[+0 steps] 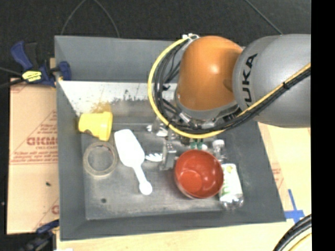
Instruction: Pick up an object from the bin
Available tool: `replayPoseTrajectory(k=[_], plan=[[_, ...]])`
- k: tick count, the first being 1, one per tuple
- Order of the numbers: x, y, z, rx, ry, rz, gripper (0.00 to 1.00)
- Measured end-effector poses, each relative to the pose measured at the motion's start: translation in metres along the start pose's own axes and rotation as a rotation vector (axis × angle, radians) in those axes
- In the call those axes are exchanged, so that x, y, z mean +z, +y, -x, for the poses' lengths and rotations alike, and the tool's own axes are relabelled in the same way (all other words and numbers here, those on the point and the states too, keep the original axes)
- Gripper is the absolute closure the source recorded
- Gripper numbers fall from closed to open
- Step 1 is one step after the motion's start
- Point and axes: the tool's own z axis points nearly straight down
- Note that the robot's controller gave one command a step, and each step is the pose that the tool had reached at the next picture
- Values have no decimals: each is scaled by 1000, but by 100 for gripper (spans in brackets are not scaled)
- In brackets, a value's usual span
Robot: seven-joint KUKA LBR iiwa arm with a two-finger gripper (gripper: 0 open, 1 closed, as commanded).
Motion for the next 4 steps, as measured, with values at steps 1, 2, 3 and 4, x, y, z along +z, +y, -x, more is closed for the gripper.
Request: replayPoseTrajectory(k=[1,2,3,4], plan=[[-4,-1,2,4,-7,1,0],[157,61,-28,189,-2,1,0],[71,41,-7,158,-21,3,0],[123,106,-16,24,5,-1,0]])
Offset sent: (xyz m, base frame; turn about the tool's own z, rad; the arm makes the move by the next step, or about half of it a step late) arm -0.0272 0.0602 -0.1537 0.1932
